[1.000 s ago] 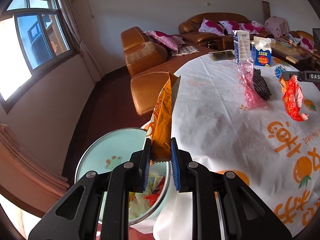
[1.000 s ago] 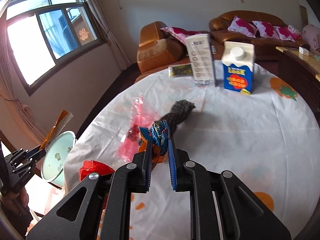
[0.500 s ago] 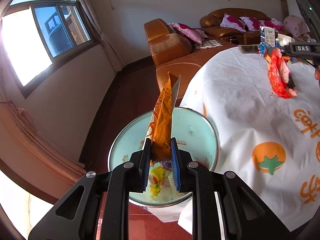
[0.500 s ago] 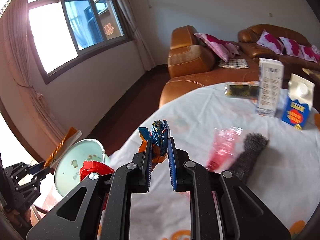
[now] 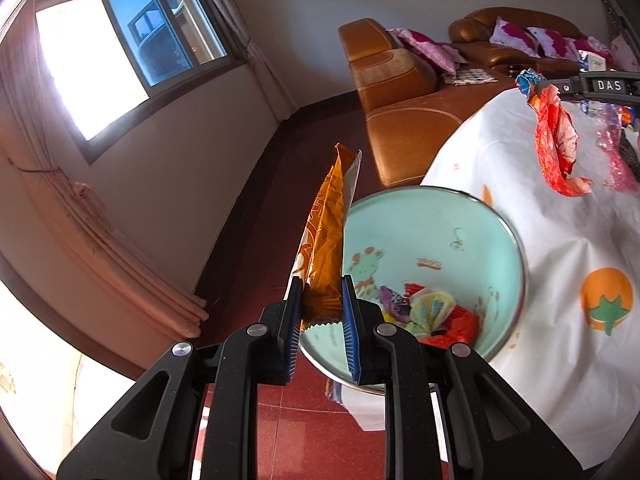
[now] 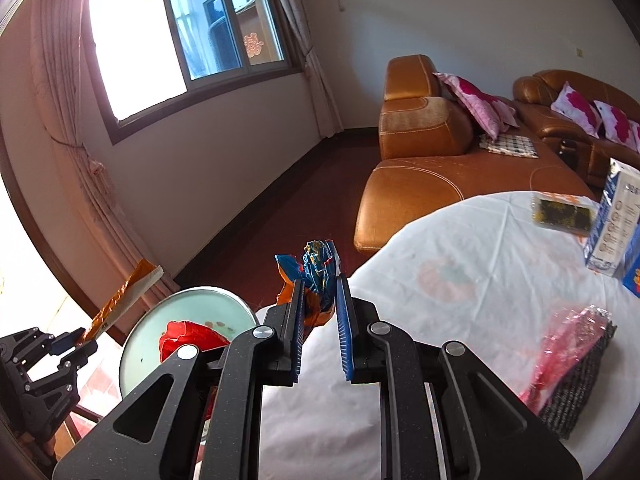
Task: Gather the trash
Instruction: 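Carry the orange wrapper and red bag over the teal bin with both tools, then open both tools to drop the wrapper and red bag into the bin, then move both open tools back over the table toward the pink bag and black scrubber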
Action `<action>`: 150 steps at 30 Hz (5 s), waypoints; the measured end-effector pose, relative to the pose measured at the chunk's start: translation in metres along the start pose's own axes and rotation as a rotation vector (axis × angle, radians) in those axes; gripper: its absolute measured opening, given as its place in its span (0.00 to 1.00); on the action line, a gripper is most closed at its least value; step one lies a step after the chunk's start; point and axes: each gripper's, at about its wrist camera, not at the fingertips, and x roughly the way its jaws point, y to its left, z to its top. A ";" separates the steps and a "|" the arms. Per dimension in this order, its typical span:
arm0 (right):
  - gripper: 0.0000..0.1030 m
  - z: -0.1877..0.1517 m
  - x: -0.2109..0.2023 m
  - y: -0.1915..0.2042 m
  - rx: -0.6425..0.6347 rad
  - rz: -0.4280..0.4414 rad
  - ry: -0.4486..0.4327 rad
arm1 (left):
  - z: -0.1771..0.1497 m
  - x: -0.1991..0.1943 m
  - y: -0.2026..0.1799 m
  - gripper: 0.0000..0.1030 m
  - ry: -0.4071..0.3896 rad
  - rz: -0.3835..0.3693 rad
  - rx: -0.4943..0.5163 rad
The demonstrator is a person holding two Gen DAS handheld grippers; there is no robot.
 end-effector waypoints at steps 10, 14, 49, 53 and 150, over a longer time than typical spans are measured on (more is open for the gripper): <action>0.15 -0.008 0.021 0.031 -0.140 -0.038 0.005 | -0.002 0.008 0.008 0.18 0.023 0.041 -0.005; 0.15 -0.010 0.025 0.039 -0.167 -0.038 0.004 | -0.002 0.010 0.009 0.18 0.028 0.042 0.002; 0.16 -0.014 0.043 0.072 -0.229 -0.010 0.033 | -0.003 0.013 0.006 0.19 0.032 0.027 -0.002; 0.24 -0.015 0.046 0.075 -0.227 0.015 0.043 | -0.003 0.012 0.005 0.22 0.030 0.020 -0.006; 0.68 -0.122 -0.185 -0.232 0.255 -0.491 -0.006 | 0.091 -0.024 -0.277 0.70 -0.089 -0.370 0.256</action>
